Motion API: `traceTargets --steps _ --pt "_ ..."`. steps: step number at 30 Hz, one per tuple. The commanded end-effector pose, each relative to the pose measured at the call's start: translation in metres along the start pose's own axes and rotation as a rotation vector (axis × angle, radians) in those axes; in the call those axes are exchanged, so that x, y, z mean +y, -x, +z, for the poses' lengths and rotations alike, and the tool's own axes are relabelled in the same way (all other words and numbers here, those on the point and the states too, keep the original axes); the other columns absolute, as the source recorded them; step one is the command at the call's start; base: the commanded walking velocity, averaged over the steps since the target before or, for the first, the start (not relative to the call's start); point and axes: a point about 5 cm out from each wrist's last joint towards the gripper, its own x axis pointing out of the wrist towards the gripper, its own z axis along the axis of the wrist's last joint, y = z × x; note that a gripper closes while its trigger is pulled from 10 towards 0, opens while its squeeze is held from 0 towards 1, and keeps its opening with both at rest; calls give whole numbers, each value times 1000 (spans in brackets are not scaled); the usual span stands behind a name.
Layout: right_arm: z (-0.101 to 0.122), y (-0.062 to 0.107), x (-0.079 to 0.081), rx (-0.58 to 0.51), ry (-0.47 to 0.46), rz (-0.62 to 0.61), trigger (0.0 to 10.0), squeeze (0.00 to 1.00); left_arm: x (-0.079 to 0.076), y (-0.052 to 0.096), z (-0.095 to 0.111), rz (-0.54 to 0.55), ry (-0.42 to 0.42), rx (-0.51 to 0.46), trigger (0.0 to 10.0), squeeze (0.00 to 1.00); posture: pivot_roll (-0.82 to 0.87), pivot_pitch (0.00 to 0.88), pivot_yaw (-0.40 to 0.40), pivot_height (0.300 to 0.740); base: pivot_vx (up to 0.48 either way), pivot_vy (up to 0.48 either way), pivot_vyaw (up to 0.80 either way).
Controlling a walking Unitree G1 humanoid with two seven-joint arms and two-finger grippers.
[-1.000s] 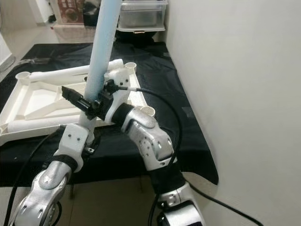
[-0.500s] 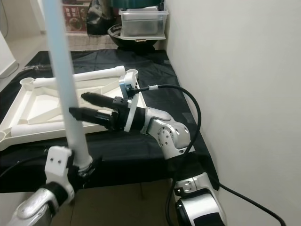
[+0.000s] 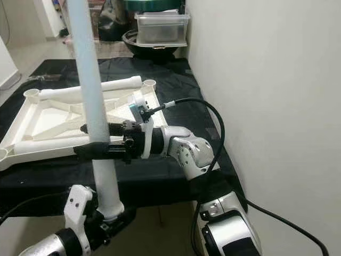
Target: Building children table
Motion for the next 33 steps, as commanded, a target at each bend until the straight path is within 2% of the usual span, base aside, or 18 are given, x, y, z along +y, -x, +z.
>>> traceTargets --steps 1,7,14,28,33 --pt "0 -3 2 33 -9 35 10000 0 -3 2 -3 -26 4 22 10000 0 48 56 -14 740 0 0 0" --pt "-6 -3 3 65 -39 72 10000 0 -4 5 -7 -46 4 50 10000 0 47 56 -12 740 0 0 0" --pt "-15 -8 9 107 -94 152 10000 0 -5 7 -10 -90 -37 95 10000 0 49 58 -13 740 0 0 0" --pt "-18 -15 8 139 -133 157 10000 0 -3 8 -14 -106 -76 129 10000 0 45 68 -11 740 0 0 0" --pt "-17 -17 7 119 -151 148 10000 0 -2 9 -17 -105 -84 140 10000 0 46 69 -12 740 0 0 0"
